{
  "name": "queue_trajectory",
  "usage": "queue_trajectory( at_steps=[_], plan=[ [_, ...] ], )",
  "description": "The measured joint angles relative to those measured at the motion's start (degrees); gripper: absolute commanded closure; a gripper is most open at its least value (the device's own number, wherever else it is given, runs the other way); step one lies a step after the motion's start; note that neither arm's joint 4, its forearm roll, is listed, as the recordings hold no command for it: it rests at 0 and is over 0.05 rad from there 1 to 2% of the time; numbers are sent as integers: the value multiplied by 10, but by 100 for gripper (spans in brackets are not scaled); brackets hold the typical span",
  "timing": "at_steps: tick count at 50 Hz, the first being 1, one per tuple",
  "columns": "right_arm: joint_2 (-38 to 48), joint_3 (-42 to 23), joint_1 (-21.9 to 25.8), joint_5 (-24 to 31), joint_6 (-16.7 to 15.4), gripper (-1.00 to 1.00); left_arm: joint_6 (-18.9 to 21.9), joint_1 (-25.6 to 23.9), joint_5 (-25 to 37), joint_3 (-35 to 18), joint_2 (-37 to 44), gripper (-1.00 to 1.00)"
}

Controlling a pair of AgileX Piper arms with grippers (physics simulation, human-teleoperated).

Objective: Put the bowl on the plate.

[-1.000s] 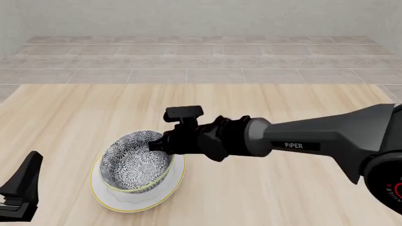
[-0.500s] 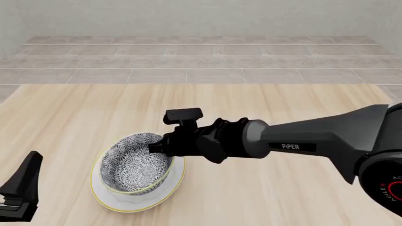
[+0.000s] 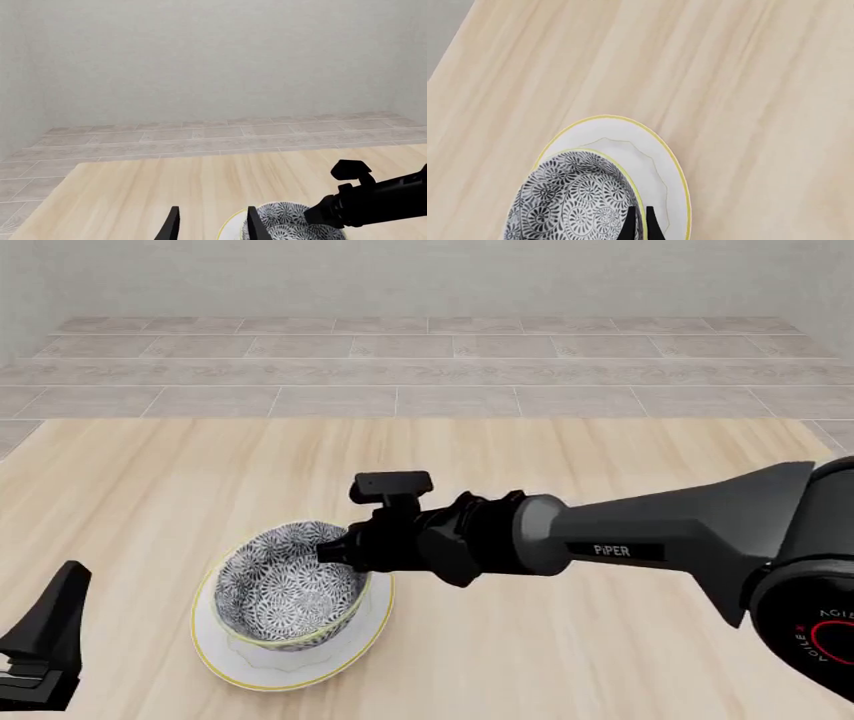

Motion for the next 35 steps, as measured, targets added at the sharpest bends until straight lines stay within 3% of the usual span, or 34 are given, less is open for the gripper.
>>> queue_trajectory(
  at_steps=[9,10,35],
  plan=[
    [1,-2,1,-2,2,100,1,0,0,0,0,-100],
    [2,-2,1,-2,2,-100,1,0,0,0,0,-100],
    [7,0,4,0,-7,-100,1,-1,2,-2,0,-100]
  ],
)
